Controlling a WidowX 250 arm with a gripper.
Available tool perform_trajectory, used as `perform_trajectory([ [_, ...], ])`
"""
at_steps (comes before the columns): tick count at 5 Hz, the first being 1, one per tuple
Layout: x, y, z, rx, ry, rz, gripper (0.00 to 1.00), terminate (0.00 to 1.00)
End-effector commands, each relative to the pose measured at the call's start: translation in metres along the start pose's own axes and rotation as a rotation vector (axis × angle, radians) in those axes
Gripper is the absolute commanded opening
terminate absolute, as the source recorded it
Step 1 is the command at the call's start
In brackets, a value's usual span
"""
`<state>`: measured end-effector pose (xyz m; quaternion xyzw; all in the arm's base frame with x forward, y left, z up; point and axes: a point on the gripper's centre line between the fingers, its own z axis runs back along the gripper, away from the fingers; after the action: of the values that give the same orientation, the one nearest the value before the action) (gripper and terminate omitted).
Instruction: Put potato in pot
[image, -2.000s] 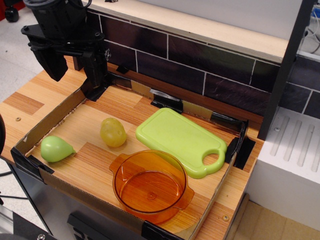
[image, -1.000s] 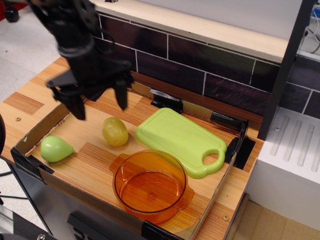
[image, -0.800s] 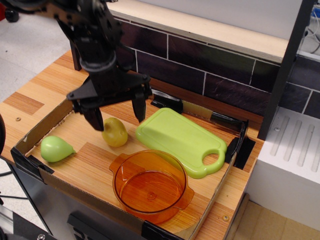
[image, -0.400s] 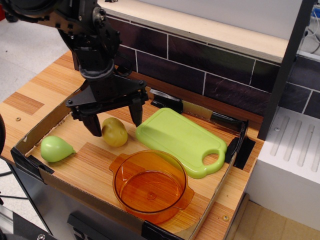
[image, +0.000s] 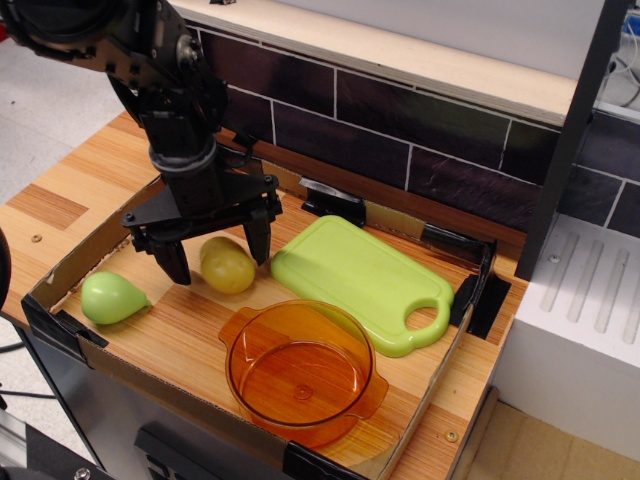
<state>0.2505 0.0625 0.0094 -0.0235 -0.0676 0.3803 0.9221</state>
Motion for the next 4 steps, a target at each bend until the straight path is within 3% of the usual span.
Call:
perform_trajectory([
  [1, 0.007, -0.003, 0.006, -0.027, -0.003, -0.023, 0.0, 0.0],
  [2, 0.009, -0.007, 0.015, -0.041, 0.011, -0.003, 0.0, 0.0],
  [4, 0.003, -0.017, 0.072, -0.087, 0.014, 0.014, 0.0, 0.0],
])
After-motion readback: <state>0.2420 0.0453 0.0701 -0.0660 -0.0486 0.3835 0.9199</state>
